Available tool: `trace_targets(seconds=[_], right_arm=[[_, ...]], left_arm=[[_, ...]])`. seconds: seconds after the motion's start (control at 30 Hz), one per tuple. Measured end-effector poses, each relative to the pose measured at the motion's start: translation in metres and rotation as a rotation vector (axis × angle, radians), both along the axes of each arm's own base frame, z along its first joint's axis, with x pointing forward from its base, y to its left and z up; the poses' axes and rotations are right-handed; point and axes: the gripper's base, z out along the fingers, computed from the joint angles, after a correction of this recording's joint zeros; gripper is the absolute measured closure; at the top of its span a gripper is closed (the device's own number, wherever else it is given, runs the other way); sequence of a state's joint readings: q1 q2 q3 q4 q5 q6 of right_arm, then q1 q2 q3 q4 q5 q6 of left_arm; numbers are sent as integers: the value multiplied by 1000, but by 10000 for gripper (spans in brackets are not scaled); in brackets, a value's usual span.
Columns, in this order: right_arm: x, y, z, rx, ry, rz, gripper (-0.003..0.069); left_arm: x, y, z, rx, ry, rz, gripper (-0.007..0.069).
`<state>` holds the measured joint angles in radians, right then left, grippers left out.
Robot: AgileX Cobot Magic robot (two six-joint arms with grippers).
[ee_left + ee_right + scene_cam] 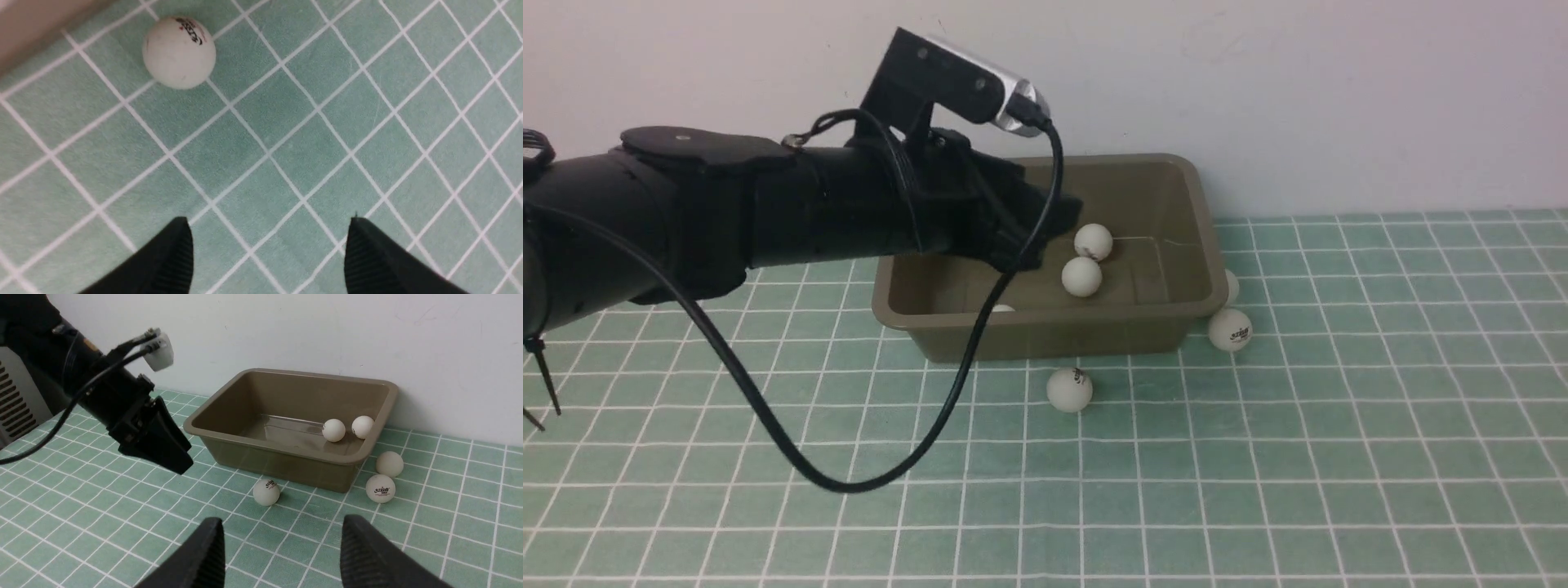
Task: Put the table tennis balls in the box on the green coffee tablecloth.
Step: 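Reach for and grasp a ping pong ball on the table beside the basket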
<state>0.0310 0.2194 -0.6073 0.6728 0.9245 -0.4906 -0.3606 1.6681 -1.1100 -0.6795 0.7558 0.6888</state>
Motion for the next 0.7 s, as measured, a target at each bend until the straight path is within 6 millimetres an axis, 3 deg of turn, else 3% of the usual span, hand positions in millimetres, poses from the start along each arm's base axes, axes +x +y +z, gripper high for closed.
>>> trace_targets(seconds=[0.2,0.4,0.7], right_arm=[[0,0,0,0,-1,-1,303],[0,0,0,0,-1,-1,303],[0,0,0,0,-1,-1,303]], left_arm=[[15,-12,-35,-98,140,115,176],[29,-16,-58,-122,89,143,176],[37,-20,-62,-135,14,162,144]])
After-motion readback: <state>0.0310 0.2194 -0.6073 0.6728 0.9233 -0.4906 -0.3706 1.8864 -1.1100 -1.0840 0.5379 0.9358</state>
